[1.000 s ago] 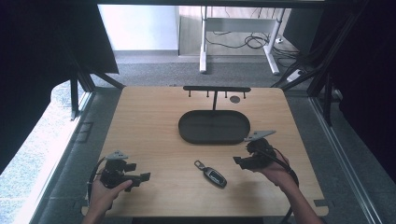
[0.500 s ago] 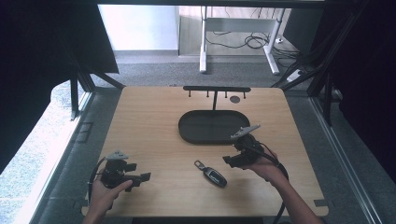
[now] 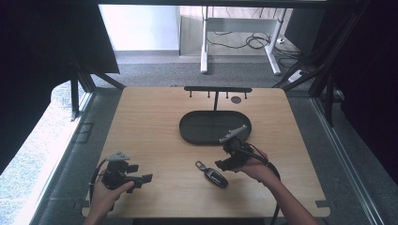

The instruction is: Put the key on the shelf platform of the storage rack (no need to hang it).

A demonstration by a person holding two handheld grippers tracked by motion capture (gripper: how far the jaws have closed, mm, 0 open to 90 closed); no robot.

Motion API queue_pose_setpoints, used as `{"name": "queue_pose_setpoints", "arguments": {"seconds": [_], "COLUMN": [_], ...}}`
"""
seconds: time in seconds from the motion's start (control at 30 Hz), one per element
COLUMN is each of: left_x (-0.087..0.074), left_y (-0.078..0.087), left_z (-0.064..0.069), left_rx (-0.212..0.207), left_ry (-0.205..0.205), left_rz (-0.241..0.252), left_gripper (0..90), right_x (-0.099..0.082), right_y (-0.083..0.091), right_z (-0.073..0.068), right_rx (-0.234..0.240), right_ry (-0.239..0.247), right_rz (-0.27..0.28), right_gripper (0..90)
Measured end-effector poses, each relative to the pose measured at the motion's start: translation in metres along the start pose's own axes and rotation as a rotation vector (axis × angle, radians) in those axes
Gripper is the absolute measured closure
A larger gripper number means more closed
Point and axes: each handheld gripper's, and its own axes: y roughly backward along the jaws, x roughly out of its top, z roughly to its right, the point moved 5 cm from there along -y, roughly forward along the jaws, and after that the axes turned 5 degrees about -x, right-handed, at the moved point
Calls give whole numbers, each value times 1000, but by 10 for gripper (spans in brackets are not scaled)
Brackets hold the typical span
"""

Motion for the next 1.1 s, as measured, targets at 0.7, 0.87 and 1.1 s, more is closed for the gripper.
{"name": "queue_pose_setpoints", "arguments": {"seconds": [0.7, 0.87, 1.1], "left_x": [0, -1, -1], "left_y": [0, 0, 0], "left_z": [-1, -1, -1], "left_rx": [1, 0, 0], "left_ry": [-1, -1, -2], "left_rz": [-3, -4, -7], "left_gripper": [203, 204, 204], "right_x": [-4, -8, -17], "right_y": [-43, -49, -61], "right_z": [-31, -34, -38], "right_rx": [44, 44, 31], "right_ry": [101, 113, 131], "right_rz": [-131, -157, -204], "right_gripper": [355, 367, 401]}}
